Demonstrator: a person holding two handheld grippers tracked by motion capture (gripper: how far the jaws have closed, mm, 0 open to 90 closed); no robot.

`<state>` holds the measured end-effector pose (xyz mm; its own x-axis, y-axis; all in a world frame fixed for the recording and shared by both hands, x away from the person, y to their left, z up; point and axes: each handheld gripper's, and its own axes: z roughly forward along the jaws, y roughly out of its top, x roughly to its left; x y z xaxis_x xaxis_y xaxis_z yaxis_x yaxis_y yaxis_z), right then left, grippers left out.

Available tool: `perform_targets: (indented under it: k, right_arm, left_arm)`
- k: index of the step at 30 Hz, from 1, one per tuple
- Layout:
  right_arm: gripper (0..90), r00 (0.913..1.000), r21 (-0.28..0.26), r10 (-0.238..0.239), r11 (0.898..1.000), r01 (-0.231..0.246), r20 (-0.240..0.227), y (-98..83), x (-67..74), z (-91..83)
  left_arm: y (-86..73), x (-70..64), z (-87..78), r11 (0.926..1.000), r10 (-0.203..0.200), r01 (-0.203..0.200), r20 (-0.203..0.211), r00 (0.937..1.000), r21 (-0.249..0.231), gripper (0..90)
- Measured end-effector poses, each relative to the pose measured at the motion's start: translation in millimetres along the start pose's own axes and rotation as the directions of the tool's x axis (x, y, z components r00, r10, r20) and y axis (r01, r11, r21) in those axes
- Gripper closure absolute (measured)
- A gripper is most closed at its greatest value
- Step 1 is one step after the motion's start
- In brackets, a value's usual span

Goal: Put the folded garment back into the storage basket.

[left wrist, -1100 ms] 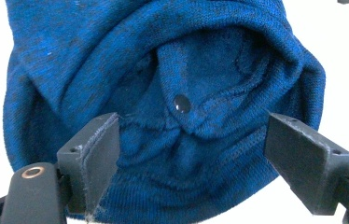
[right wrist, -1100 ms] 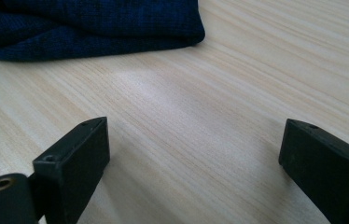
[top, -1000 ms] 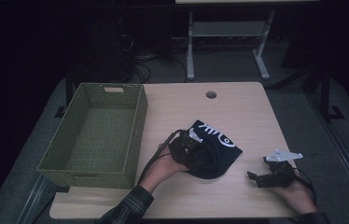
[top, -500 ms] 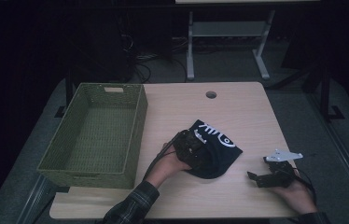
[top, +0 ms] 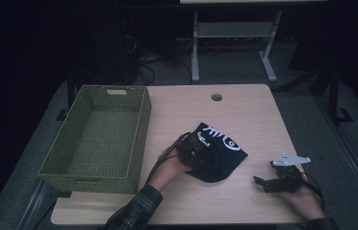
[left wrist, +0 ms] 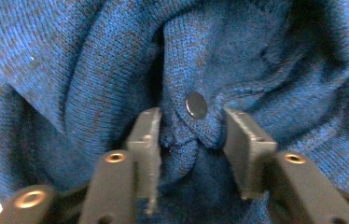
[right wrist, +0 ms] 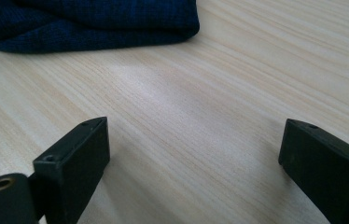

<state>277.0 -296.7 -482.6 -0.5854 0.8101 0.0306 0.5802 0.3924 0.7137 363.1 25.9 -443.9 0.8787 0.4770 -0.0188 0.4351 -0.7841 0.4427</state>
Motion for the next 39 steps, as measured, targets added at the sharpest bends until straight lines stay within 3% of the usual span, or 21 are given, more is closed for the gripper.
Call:
perform_targets:
  k: [7, 12, 22, 36, 39]
  right_arm:
    - [8.4, 1.0000, 0.000, 0.000, 1.000, 0.000, 0.000, 0.0, 0.0, 0.0]
    - [8.5, 1.0000, 0.000, 0.000, 1.000, 0.000, 0.000, 0.0, -0.1, 0.0]
    - [8.5, 1.0000, 0.000, 0.000, 1.000, 0.000, 0.000, 0.1, -0.1, 0.0]
    - [8.5, 1.0000, 0.000, 0.000, 1.000, 0.000, 0.000, 0.0, -0.1, -0.1]
    - [8.5, 1.0000, 0.000, 0.000, 1.000, 0.000, 0.000, 0.0, -0.1, -0.1]
  left_arm:
    - [-0.6, 1.7, -0.8, 0.9998, -0.017, 0.018, 0.022, 0.9996, -0.010, 71.5]
    - [-2.0, 5.2, -3.1, 0.9982, -0.047, 0.049, 0.062, 0.9970, -0.034, 72.9]
    - [1.3, 5.4, -23.0, 0.9944, -0.048, 0.059, 0.123, 0.9912, -0.088, 73.1]
    - [16.2, 5.2, -55.7, 0.9832, -0.044, 0.068, 0.140, 0.9891, -0.169, 73.3]
    - [19.8, 7.2, -63.6, 0.9837, -0.037, 0.060, 0.140, 0.9895, -0.169, 73.2]
